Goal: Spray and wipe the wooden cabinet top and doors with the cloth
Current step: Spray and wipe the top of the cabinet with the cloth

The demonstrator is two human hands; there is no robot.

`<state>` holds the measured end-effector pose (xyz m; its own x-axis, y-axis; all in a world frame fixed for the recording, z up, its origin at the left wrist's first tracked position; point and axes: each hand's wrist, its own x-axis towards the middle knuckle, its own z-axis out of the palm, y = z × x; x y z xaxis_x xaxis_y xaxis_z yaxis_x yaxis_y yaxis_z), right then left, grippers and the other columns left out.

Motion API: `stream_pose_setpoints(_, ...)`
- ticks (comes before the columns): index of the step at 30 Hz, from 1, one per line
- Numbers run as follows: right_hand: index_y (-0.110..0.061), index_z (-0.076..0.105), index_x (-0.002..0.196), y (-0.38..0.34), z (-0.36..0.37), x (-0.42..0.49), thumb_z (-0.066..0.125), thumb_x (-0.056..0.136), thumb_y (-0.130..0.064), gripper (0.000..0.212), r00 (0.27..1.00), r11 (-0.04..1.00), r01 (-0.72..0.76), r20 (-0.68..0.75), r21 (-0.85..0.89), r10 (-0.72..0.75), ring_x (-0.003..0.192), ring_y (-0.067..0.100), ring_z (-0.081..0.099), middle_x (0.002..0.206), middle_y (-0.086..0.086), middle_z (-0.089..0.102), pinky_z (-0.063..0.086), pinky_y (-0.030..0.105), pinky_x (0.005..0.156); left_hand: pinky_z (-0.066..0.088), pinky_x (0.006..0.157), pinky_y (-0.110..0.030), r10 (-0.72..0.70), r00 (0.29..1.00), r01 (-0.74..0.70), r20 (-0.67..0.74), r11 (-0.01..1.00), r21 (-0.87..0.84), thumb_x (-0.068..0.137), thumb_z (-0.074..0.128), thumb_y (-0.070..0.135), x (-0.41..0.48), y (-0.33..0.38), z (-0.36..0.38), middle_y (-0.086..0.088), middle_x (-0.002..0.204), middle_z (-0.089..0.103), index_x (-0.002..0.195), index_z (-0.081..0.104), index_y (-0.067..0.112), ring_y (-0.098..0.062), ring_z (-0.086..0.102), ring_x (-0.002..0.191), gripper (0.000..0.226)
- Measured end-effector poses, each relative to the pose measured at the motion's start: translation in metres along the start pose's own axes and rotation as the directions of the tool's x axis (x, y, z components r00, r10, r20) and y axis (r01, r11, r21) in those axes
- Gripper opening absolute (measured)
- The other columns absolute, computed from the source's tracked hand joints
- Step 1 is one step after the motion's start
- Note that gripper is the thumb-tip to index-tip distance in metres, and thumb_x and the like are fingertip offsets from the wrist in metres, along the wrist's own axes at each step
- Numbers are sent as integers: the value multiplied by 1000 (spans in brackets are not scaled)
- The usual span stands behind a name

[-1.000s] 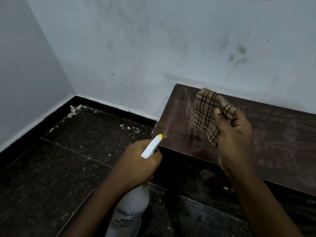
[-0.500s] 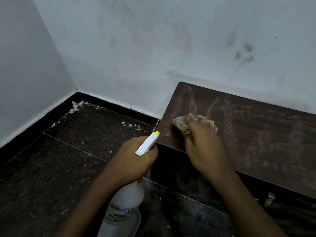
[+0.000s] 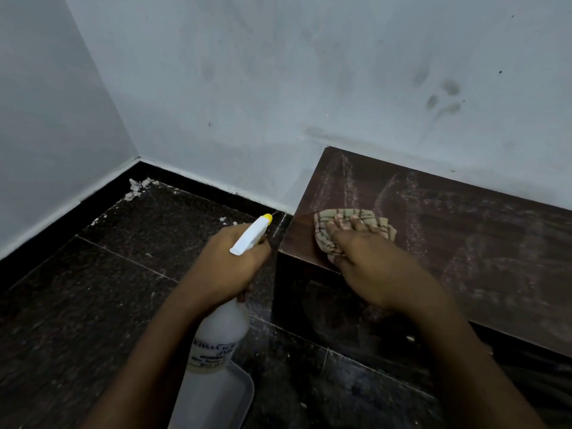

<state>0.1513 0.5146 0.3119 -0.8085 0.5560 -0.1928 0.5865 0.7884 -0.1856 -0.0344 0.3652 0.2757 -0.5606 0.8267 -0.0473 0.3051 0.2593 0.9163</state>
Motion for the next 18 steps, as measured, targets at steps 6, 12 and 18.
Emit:
stream_pose_setpoints(6, -21, 12, 164, -21, 22, 14, 41, 107, -31, 65, 982, 984, 173, -91, 43, -168, 157, 16, -7, 171, -1, 4, -13, 31, 123, 41, 45, -36, -2, 1000, 2, 6, 1000, -18, 82, 57, 30, 4, -5, -1, -39, 79, 56, 95, 58, -11, -23, 51, 46, 43)
stream_pose_setpoints(12, -26, 9, 164, 7, 0, -32, 40, 108, -25, 64, 995, 998, 5, 103, 60, -12, 157, 12, -7, 170, -9, -1, 0, 41, 128, 48, 46, -37, 56, 989, -45, 140, 996, -78, 86, 62, 27, 12, -3, -2, -34, 93, 68, 89, 73, 19, -28, 55, 47, 14)
stream_pose_setpoints(18, -23, 16, 163, 18, 12, 2, 39, 108, -33, 61, 990, 996, -57, -123, 73, 66, 158, 21, 1, 171, 0, 13, -2, 40, 128, 48, 47, -39, 66, 985, -59, 160, 997, -46, 84, 63, 28, 15, -2, -6, -33, 85, 67, 91, 74, 21, -27, 55, 47, 14)
